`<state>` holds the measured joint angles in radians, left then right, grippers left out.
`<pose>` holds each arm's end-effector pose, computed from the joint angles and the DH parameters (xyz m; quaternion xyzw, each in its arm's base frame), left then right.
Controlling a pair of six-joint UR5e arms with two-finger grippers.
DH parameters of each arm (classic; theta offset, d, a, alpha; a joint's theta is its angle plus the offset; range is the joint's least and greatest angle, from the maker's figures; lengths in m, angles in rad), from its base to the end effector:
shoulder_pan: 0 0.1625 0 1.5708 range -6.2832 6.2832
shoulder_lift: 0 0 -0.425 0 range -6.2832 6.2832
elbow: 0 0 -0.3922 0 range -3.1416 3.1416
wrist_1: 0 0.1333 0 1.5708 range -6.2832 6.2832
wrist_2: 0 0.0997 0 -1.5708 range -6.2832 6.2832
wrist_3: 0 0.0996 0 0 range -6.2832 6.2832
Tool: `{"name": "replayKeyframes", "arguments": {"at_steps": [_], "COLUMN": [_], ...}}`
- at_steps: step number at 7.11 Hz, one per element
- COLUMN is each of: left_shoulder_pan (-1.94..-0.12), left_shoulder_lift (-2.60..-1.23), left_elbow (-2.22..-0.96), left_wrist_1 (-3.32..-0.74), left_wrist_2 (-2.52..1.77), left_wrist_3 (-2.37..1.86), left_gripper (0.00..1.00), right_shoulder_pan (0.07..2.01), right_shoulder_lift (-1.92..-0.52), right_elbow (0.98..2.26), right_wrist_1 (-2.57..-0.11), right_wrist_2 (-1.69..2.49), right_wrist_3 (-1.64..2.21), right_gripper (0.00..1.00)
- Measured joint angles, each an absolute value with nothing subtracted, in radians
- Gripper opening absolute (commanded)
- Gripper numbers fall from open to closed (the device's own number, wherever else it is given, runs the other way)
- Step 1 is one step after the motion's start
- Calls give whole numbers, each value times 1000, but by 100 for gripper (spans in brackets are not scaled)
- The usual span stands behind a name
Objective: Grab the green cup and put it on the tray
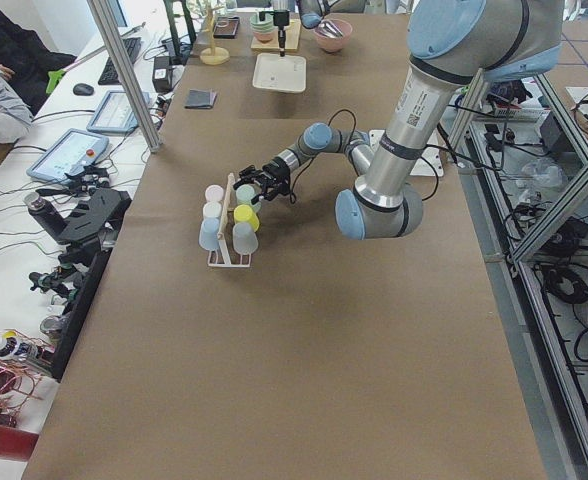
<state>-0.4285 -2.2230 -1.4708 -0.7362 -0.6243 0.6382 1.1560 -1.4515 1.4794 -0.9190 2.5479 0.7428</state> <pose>0.5217 -0.4737 0.3782 -0.0088 -0.4682 0.7253 0.5046 -0.1773 -0.5286 0.5542 0.0043 -0.5314 -0.0184 0.8469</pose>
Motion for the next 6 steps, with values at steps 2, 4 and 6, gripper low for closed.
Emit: {"name": "replayKeyframes", "arguments": {"at_steps": [2,4,6], "left_shoulder_pan": [-431,-431,-431], "left_shoulder_lift": [-2220,-2221,-2225], "left_elbow": [-1471,-1472,-1495], "left_wrist_1": [-736,-736,-721], "left_wrist_2": [-625,-626,-626], "left_wrist_3": [638,639,645], "left_gripper": [33,14,14], "right_shoulder_pan": [1095,1047,991], "right_shoulder_lift": [-1272,-1163,-1104], "right_elbow": [1452,1447,1464], "right_wrist_1": [-1102,-1224,-1305], "right_wrist_2": [2496,2461,2432], "right_wrist_3": [744,750,785], "right_gripper": [0,0,0]}}
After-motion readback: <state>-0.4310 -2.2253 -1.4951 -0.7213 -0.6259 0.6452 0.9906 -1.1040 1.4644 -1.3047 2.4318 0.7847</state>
